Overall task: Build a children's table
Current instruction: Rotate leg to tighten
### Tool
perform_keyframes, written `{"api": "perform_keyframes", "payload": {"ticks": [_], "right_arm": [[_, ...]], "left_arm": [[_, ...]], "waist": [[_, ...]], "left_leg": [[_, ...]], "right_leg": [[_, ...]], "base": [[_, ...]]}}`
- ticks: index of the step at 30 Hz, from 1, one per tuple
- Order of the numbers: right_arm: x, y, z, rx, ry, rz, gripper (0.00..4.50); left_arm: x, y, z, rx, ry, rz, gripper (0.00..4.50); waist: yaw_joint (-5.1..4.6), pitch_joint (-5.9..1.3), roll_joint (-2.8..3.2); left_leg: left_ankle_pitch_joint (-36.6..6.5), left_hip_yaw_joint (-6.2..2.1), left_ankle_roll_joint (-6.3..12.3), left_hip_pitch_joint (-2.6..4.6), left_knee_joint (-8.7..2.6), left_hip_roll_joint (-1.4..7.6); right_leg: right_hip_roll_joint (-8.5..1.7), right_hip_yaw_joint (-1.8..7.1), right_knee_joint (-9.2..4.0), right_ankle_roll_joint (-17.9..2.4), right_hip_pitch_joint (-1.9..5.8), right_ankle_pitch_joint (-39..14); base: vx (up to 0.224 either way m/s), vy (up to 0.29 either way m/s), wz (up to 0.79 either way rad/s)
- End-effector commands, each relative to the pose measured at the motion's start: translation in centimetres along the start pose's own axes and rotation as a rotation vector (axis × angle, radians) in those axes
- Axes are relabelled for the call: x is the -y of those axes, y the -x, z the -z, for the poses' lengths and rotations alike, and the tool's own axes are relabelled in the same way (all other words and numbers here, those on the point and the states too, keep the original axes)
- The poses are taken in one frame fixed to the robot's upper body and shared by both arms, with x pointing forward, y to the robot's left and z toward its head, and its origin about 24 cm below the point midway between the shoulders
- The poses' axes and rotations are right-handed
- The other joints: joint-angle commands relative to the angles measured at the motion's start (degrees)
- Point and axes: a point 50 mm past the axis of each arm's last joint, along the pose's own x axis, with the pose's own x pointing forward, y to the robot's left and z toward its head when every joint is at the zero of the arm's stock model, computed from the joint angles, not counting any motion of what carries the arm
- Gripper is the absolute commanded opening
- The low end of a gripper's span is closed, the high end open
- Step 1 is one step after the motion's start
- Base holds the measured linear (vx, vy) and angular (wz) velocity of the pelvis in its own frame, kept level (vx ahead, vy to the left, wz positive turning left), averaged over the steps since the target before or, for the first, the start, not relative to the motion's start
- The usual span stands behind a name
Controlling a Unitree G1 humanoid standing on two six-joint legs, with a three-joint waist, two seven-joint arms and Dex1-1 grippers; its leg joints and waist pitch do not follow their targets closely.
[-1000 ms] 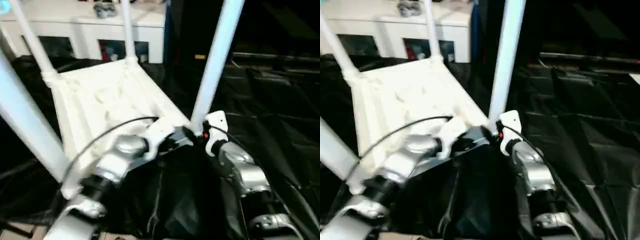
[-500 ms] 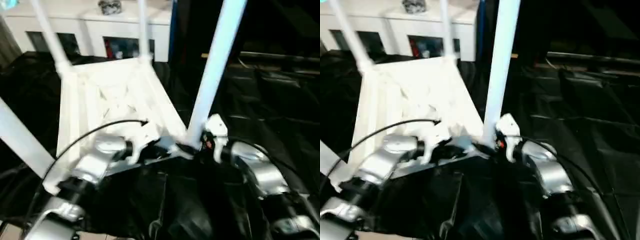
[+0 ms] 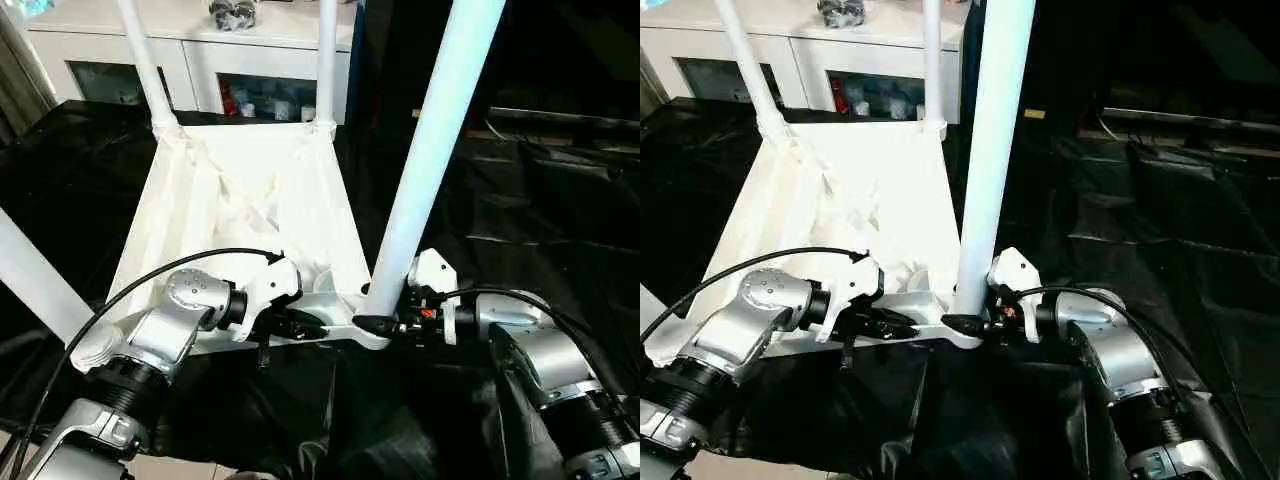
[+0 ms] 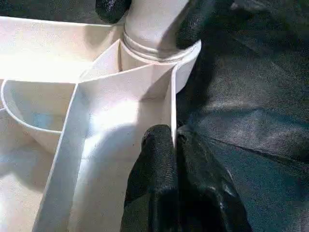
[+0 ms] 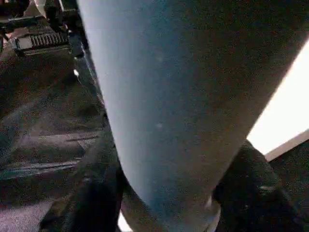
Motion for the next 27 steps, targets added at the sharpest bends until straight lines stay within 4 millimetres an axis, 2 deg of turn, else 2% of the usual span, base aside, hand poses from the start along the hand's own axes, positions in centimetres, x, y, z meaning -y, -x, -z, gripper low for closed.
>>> {"api": "perform_keyframes", "payload": {"ticks": [1,11,16,17,18,20,21,22,23,25,27], "right_arm": [[-0.7,-0.3,0.3,-0.021,-0.004,-0.053,2.16],[-1.2,-0.3,0.8,-0.028,-0.023,-0.076,1.98],[-1.6,-0.7,1.2,0.004,-0.065,-0.052,1.98],[-1.4,-1.5,1.5,0.022,-0.105,0.031,1.98],[-1.4,-1.5,1.5,0.022,-0.105,0.031,1.98],[-1.3,-2.1,1.8,0.038,-0.111,0.098,1.98],[-1.3,-2.1,1.8,0.038,-0.111,0.098,1.98],[-0.9,-3.2,2.2,0.031,-0.147,0.213,1.98],[-0.8,-3.6,2.3,0.028,-0.162,0.246,1.98],[-0.4,-5.4,2.6,0.004,-0.218,0.399,1.97],[-0.3,-5.9,2.6,-0.006,-0.226,0.443,1.97]], "left_arm": [[0.3,-0.5,-1.2,0.028,-0.052,0.048,0.00],[0.5,-0.5,-1.0,0.029,-0.044,0.046,0.00],[0.2,-1.3,-1.3,0.057,-0.032,-0.028,0.00],[-0.3,-2.0,-1.7,0.062,-0.031,-0.101,0.00],[-0.3,-2.0,-1.7,0.062,-0.031,-0.101,0.00],[-0.8,-2.7,-2.0,0.067,-0.011,-0.173,0.00],[-0.8,-2.7,-2.0,0.067,-0.011,-0.173,0.00],[-1.2,-3.7,-2.6,0.076,0.016,-0.252,0.00],[-1.3,-4.0,-2.9,0.083,0.025,-0.273,0.00],[-1.7,-5.5,-4.1,0.117,0.071,-0.354,0.00],[-1.7,-6.0,-4.5,0.126,0.084,-0.369,0.00]], "waist": [[-0.26,-3.78,-0.04],[-0.24,-3.71,-0.14],[-0.07,-3.65,-0.16],[-0.15,-3.51,-0.19],[-0.25,-3.41,-0.23],[-0.61,-3.17,-0.42],[-0.70,-3.13,-0.37],[-0.87,-3.08,-0.51],[-1.03,-2.99,-0.44],[-1.97,-2.61,-0.45],[-2.71,-2.63,-0.47]], "left_leg": [[-11.11,-1.56,2.19,1.20,-4.40,3.63],[-11.25,-1.58,2.24,1.18,-4.41,3.65],[-11.94,-1.53,2.09,1.45,-4.40,3.70],[-12.84,-1.55,1.72,1.47,-4.51,3.72],[-13.42,-1.57,1.43,1.43,-4.56,3.68],[-16.63,-1.86,0.27,1.59,-4.64,3.45],[-17.13,-1.95,0.00,1.63,-4.66,3.54],[-17.80,-2.00,-0.05,1.57,-4.70,3.36],[-17.96,-1.94,-0.31,1.67,-4.71,3.40],[-21.29,-2.37,-1.43,2.02,-4.65,3.01],[-22.92,-2.75,-1.82,1.92,-4.56,2.80]], "right_leg": [[-4.15,2.77,-3.08,-13.32,2.46,-13.28],[-4.16,2.77,-3.21,-13.00,2.43,-14.50],[-4.18,2.83,-3.43,-12.86,2.23,-15.23],[-4.15,2.86,-3.62,-12.67,2.10,-16.47],[-4.19,2.85,-3.76,-12.45,2.10,-17.60],[-4.40,2.65,-4.54,-10.21,2.13,-24.88],[-4.43,2.70,-4.54,-9.88,2.01,-25.74],[-4.35,2.61,-4.87,-8.95,1.96,-27.61],[-4.31,2.67,-4.95,-8.78,1.70,-28.22],[-4.28,1.96,-5.78,-6.81,1.34,-34.86],[-4.42,1.46,-6.39,-5.00,1.41,-38.17]], "base": [[0.000,0.000,0.00],[0.000,0.000,0.00],[0.000,0.000,0.00],[0.000,0.000,0.00],[0.000,0.000,0.00],[0.000,0.000,0.00],[0.000,0.000,0.00],[0.000,0.000,0.00],[0.000,0.000,0.00],[0.000,0.000,0.00],[0.000,0.000,0.00]]}}
